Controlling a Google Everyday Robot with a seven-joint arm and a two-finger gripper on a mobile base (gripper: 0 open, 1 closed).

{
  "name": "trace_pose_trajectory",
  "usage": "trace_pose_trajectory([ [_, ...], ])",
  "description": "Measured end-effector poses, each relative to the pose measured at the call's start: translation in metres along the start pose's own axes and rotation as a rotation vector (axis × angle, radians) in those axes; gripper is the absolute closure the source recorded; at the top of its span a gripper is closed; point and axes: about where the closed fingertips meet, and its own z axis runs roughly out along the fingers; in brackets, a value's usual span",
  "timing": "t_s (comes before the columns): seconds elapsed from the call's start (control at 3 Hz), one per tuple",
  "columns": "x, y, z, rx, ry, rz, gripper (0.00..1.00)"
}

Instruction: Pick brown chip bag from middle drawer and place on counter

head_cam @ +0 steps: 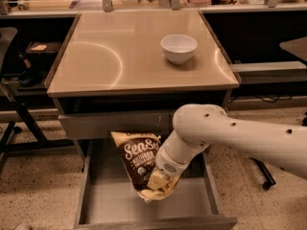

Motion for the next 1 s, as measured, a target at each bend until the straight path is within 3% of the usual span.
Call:
trace_pose_trajectory([
  [1.0,-0.112,0.006,-0.093,0.082,-0.005,-0.212,1.0],
])
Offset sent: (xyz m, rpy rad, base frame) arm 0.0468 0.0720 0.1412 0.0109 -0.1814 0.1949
